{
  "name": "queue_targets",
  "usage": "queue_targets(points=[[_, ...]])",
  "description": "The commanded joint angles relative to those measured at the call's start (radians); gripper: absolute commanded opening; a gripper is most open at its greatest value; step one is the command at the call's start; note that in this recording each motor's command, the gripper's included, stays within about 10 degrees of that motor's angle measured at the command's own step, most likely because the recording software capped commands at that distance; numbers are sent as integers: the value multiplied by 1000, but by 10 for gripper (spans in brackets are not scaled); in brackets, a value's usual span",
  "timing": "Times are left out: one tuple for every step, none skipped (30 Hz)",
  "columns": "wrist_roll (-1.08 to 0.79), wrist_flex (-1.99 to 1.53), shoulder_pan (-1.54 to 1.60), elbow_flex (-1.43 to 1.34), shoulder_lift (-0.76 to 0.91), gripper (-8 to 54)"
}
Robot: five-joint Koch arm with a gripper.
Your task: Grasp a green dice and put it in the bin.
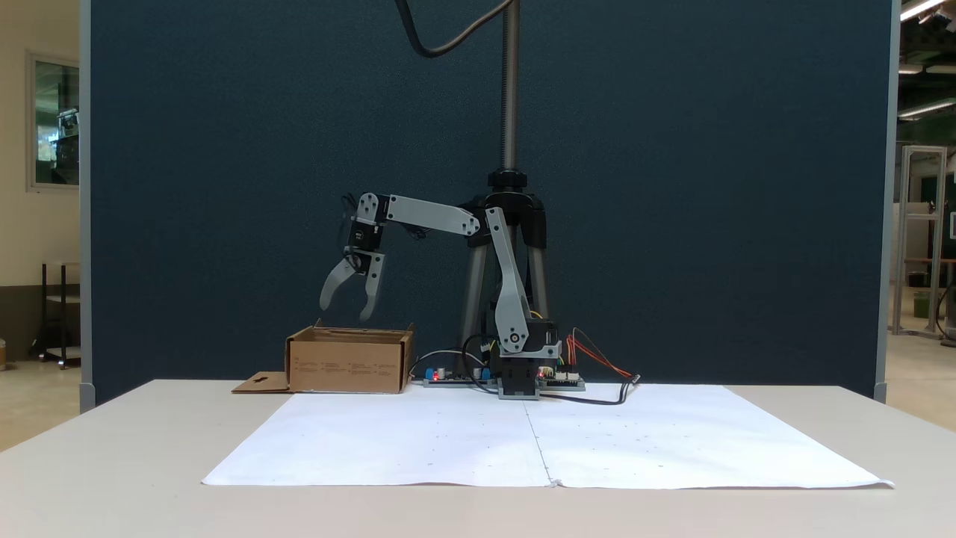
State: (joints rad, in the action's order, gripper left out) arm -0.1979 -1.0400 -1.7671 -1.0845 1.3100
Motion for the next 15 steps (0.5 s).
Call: queue_targets(points=[[137,37,40,14,67,347],[161,37,67,14,89,347],[186,35,98,14,109,347],[204,37,133,14,126,347],[224,37,167,14,149,347],[249,37,199,14,169,347],[264,38,238,14,187,353],[268,37,281,14,206,376],[273,37,333,14,224,398],[281,38,393,14,239,414],[282,38,449,14,265,424],[284,38,503,14,288,426],[287,38,557,14,308,426],[287,40,621,14,324,431],[287,41,686,14,341,442]])
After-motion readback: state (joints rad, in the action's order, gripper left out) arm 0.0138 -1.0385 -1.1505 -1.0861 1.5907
